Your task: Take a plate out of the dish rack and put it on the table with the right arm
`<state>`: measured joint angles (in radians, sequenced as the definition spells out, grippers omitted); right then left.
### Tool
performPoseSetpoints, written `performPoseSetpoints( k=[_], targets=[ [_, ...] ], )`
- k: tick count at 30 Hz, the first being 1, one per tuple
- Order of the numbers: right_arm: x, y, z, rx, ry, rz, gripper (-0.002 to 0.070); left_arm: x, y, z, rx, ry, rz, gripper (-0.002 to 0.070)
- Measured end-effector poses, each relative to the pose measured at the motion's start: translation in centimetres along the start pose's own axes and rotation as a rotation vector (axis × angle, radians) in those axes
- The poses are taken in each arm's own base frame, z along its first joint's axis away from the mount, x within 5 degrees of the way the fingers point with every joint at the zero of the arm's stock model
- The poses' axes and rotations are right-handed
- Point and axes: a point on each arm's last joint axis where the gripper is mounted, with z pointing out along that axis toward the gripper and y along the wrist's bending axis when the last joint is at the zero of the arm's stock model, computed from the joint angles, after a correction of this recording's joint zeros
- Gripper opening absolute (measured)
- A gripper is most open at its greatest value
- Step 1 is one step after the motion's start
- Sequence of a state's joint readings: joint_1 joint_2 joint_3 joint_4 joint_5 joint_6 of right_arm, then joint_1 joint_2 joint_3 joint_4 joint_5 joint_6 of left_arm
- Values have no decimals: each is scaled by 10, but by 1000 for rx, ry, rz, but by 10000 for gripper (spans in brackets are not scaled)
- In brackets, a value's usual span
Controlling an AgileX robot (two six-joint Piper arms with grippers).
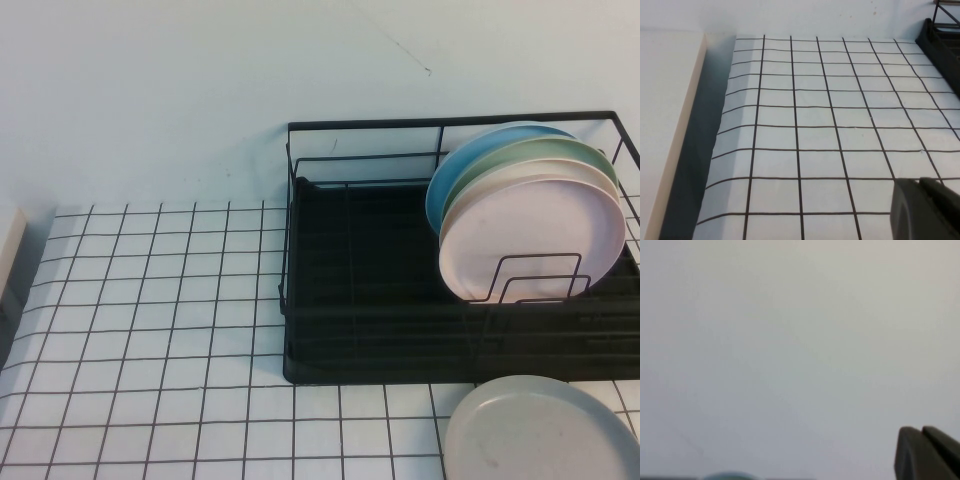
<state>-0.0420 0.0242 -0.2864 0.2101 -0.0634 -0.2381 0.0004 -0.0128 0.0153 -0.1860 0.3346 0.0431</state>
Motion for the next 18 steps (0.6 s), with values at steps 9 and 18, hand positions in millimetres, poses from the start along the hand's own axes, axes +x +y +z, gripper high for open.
performPoseSetpoints(
  k=[9, 18],
  targets=[
    [-18, 13, 72, -251, 716, -203, -3, 0, 0, 0, 0, 0, 0, -3],
    [38, 34, 167, -713, 931, -417, 73, 0, 0, 0, 0, 0, 0, -3]
  ],
)
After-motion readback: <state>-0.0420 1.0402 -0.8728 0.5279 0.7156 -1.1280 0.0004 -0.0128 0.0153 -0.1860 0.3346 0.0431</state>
